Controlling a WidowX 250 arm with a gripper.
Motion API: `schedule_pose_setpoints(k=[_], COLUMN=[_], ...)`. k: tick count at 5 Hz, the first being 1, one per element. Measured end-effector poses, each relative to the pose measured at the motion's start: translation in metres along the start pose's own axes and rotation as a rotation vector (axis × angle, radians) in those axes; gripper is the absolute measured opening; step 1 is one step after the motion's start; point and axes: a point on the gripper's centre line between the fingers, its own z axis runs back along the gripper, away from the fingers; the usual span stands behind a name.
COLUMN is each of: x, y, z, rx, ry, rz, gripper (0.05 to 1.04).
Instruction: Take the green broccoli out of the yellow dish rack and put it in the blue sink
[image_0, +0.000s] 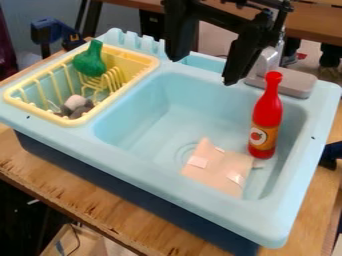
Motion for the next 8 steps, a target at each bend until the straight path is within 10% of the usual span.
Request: schedule_pose_setpoints(k=[3,5,8], x=[0.032,0.057,0.074], y=[0.059,0.122,0.168], z=[0.015,-0.001,-0.031], rx=[-0.068,0.021,0.022], ry=[-0.004,0.011,0.038], rz=[-0.031,0.009,0.019], gripper=[1.0,1.0,1.0])
